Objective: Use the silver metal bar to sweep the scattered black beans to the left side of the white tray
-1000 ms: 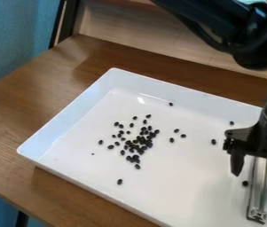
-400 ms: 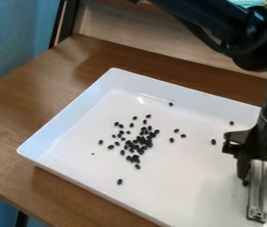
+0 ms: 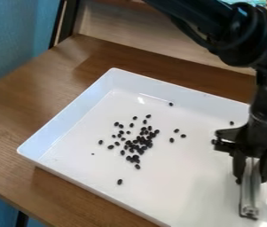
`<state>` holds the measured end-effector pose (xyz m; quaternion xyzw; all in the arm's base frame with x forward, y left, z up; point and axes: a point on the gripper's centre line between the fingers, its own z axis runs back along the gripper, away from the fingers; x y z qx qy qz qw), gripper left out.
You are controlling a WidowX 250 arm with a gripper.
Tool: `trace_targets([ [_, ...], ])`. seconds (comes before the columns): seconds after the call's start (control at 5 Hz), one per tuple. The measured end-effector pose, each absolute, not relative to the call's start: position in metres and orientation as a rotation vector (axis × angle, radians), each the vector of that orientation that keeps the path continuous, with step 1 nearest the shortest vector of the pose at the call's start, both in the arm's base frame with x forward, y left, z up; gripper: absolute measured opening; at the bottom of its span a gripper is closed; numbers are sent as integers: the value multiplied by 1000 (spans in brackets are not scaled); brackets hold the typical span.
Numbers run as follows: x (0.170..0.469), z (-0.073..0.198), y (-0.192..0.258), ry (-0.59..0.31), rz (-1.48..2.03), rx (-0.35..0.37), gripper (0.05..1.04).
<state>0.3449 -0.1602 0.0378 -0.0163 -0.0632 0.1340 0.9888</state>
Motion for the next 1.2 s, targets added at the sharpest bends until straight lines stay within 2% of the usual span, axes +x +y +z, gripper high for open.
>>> trace_targets([
  [0.6,345,38,-92,-94,299,4,386],
  [1.2,320,44,-4,-68,291,-5,386],
])
